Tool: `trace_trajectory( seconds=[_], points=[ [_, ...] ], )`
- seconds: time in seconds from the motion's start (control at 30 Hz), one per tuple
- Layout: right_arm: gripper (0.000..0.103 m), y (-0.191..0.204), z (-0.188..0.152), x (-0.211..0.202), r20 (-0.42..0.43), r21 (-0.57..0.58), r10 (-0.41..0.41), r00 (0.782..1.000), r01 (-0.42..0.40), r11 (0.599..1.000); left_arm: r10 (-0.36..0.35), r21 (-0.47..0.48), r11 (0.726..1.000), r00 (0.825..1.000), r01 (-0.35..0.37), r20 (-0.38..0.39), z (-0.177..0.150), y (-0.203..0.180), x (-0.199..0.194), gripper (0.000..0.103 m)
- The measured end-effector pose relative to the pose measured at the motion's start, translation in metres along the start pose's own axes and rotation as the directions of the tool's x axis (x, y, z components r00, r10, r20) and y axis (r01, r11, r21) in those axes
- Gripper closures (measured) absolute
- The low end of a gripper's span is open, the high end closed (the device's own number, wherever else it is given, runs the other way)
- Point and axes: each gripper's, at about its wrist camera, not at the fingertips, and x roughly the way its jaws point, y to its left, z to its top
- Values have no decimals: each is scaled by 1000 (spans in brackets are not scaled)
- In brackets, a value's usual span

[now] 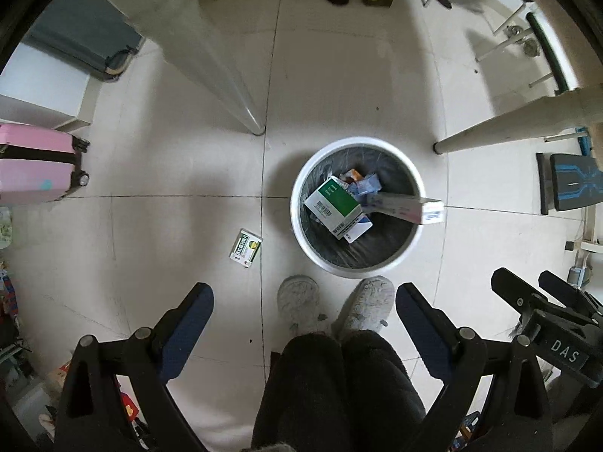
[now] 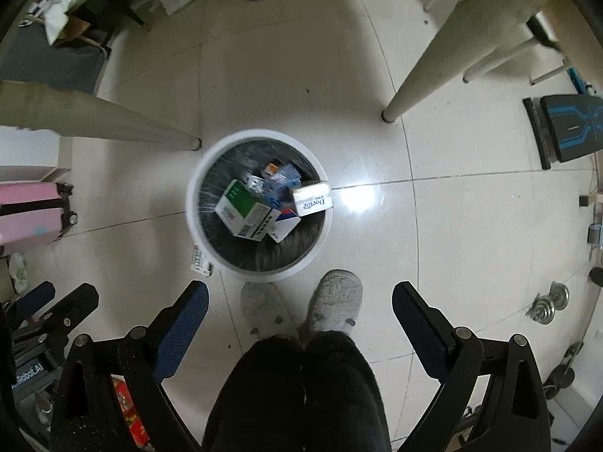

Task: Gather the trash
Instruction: 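Raise both tools back toward the table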

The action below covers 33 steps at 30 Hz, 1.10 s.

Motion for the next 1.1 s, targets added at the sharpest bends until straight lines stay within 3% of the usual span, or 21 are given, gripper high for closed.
trace_trajectory(
  seconds=[0.47, 0.67, 0.87, 0.97, 1.1],
  points=[
    [4, 18, -65, -195, 93, -28, 68, 993, -65, 997, -9, 14, 1000, 991, 7, 136, -49, 6, -168, 4],
    [4, 22, -75, -269, 150, -2, 136, 979, -137, 991, -1, 7, 1000, 977, 0, 213, -45, 7, -225, 4],
    [4, 14, -31, -327, 237, 36, 193, 952, -207, 978, 38, -16, 999, 959, -35, 282, 1, -2, -256, 4],
    [4, 2, 9, -352, 276, 50, 210, 938, -232, 971, 65, -41, 998, 948, -55, 310, 39, -10, -268, 4],
    [4, -18, 81, -370, 274, 11, 193, 942, -204, 979, 98, -94, 993, 944, -72, 314, 87, -22, -273, 4]
  ],
)
